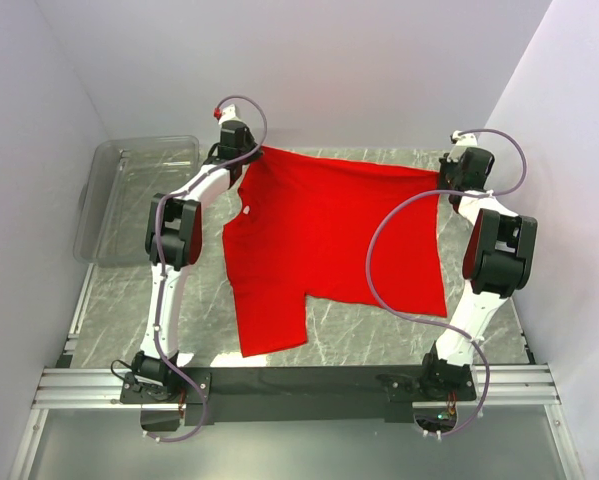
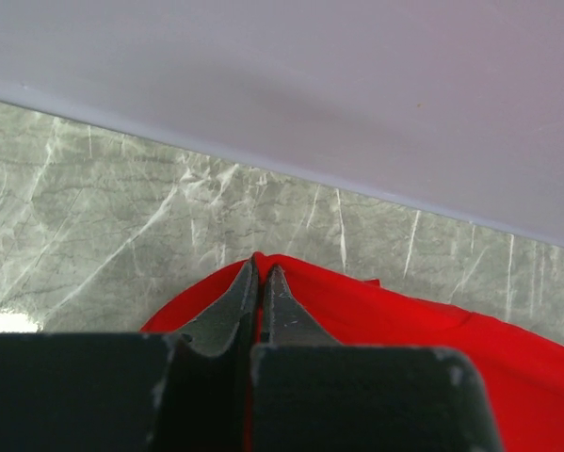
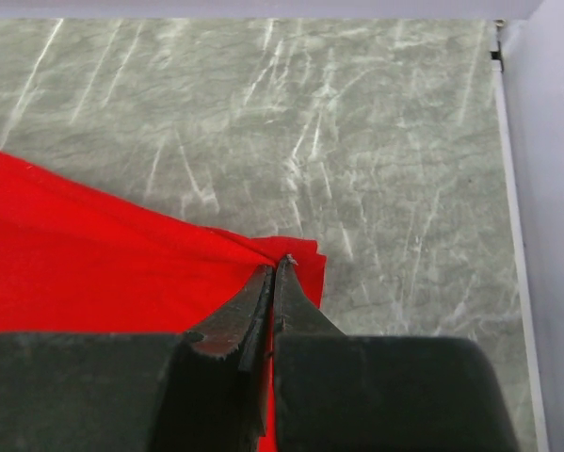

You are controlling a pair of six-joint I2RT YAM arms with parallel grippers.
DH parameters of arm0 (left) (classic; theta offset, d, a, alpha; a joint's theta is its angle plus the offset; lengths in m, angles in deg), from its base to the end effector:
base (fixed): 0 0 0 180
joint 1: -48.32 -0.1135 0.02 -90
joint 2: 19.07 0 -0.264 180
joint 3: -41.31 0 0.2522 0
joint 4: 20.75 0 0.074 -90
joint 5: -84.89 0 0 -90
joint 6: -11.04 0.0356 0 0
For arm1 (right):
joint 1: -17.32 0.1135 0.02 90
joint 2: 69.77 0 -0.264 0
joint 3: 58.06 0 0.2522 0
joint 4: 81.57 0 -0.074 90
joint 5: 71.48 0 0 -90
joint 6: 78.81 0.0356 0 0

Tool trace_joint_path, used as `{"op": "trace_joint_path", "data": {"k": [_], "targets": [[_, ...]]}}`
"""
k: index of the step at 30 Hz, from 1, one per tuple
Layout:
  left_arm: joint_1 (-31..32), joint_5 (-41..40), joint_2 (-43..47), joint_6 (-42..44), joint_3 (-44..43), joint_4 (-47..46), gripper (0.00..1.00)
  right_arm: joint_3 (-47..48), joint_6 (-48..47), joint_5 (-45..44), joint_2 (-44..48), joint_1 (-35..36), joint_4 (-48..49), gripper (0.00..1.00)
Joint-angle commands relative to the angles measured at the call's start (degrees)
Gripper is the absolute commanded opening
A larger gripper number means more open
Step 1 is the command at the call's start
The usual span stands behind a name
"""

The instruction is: Fold and stack the t-shirts

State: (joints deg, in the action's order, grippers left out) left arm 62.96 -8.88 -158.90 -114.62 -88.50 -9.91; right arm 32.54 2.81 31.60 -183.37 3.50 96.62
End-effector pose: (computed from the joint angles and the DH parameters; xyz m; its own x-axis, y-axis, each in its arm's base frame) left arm 0.5544 -0.1424 0.2009 -0.3923 -0.4988 -0.7729 -0.0442 0.8495 -0.5257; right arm 0.4452 -0.1012 0.2113 -0.4080 -0.0458 -0.9119 -0.0265 0.9989 -0.0383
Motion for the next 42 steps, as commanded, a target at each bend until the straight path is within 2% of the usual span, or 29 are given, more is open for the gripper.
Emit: {"op": "trace_joint_path", "data": {"k": [1, 19, 29, 42], "targets": [[-0.6, 1.5, 1.9, 0.3, 0.6, -4.5, 0.01, 2.4, -1.6, 3.1, 1.1, -0.6, 0.9, 0.0], [-2.5, 5.0, 9.2, 4.3, 11.2, -7.1, 0.01, -1.4, -9.1, 10.6, 4.5, -3.4, -3.8, 0.0], [-2.6, 8.6, 12.1, 5.2, 15.9, -10.4, 0.01, -2.1, -11.4, 9.9, 3.8, -3.4, -3.9, 0.0], [-2.6, 9.8, 14.1, 9.0, 19.3, -9.9, 0.01, -1.7, -14.4, 8.6, 2.8, -3.4, -2.8, 0.0]]}}
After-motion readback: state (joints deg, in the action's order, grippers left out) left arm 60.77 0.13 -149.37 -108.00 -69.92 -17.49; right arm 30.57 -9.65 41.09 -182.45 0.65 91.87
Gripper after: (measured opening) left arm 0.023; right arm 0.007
